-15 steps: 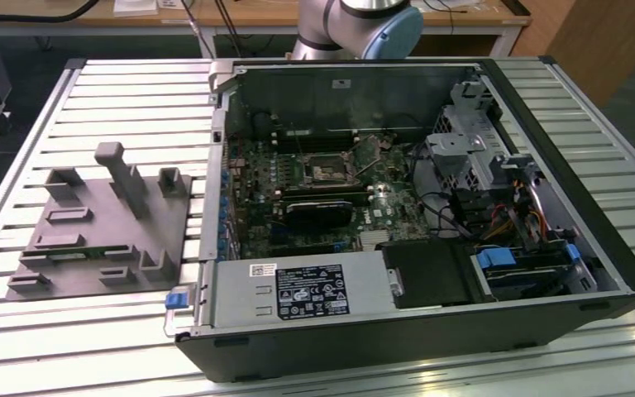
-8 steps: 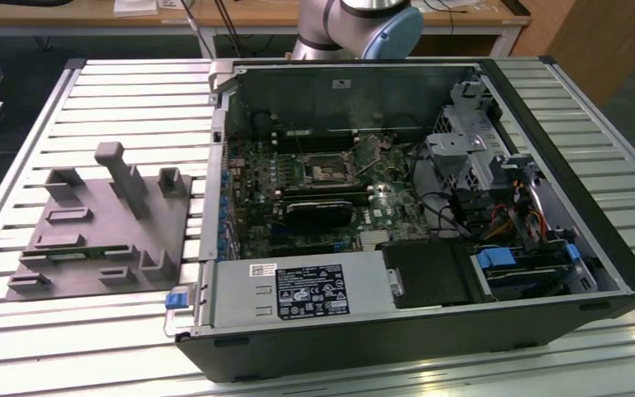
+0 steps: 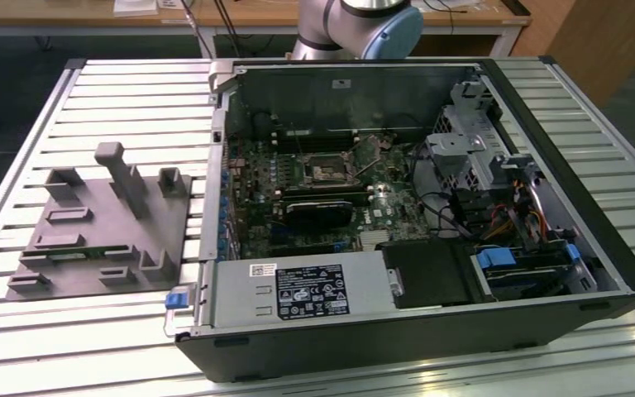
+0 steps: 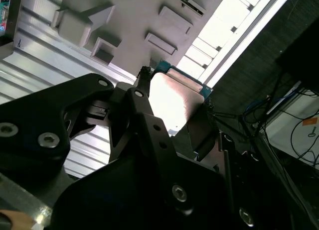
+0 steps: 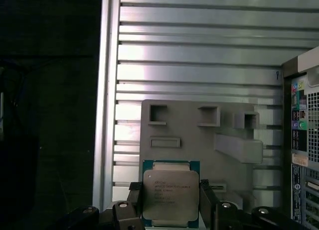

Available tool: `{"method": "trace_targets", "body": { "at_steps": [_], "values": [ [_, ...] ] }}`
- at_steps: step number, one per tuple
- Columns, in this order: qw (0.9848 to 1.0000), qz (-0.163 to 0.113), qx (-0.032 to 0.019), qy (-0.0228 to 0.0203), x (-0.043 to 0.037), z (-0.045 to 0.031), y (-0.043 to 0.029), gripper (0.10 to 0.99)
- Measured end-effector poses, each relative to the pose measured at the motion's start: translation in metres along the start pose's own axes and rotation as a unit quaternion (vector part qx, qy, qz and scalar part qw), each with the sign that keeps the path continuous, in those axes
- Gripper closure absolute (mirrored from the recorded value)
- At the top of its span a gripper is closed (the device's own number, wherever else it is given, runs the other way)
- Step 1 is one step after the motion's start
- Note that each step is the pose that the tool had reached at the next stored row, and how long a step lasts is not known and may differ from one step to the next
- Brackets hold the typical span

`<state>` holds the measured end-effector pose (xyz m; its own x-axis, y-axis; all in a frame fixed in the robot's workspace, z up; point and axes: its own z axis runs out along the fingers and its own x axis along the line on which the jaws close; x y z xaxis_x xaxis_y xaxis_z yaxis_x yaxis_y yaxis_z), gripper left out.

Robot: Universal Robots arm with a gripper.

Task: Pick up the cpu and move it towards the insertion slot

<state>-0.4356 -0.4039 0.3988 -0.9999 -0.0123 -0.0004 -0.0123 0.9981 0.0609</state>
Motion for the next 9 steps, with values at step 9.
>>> {"method": "trace_targets", "body": {
  "at_steps": [9],
  "values": [
    [1.0, 0.0, -0.0001, -0.0001, -0.0036, -0.0081, 0.0005, 0.541]
  ]
}}
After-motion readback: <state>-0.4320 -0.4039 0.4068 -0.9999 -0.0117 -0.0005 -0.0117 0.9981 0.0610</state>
